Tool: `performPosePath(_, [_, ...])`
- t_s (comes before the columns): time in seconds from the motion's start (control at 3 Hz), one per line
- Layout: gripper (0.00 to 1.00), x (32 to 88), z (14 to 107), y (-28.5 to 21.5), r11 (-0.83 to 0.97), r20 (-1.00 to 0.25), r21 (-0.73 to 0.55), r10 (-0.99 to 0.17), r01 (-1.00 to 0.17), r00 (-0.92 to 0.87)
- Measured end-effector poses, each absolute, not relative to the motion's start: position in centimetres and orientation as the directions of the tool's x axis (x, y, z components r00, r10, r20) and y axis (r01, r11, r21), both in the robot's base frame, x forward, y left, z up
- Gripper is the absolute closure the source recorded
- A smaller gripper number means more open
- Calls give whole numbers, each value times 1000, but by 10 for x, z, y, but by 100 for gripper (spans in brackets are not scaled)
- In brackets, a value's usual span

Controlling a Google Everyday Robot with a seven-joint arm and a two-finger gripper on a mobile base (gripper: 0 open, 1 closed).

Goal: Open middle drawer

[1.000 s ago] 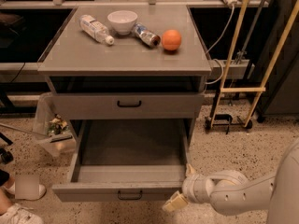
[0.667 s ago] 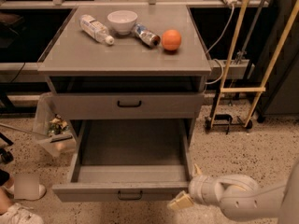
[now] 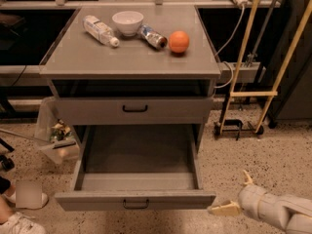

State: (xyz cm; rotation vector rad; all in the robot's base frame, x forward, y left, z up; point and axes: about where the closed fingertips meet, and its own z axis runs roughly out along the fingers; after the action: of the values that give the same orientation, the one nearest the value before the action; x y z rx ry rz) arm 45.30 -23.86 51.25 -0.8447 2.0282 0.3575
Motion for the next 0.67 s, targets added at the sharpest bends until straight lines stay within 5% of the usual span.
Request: performPosePath(0.67, [0, 381, 606, -317, 834, -923, -111, -288, -540, -254])
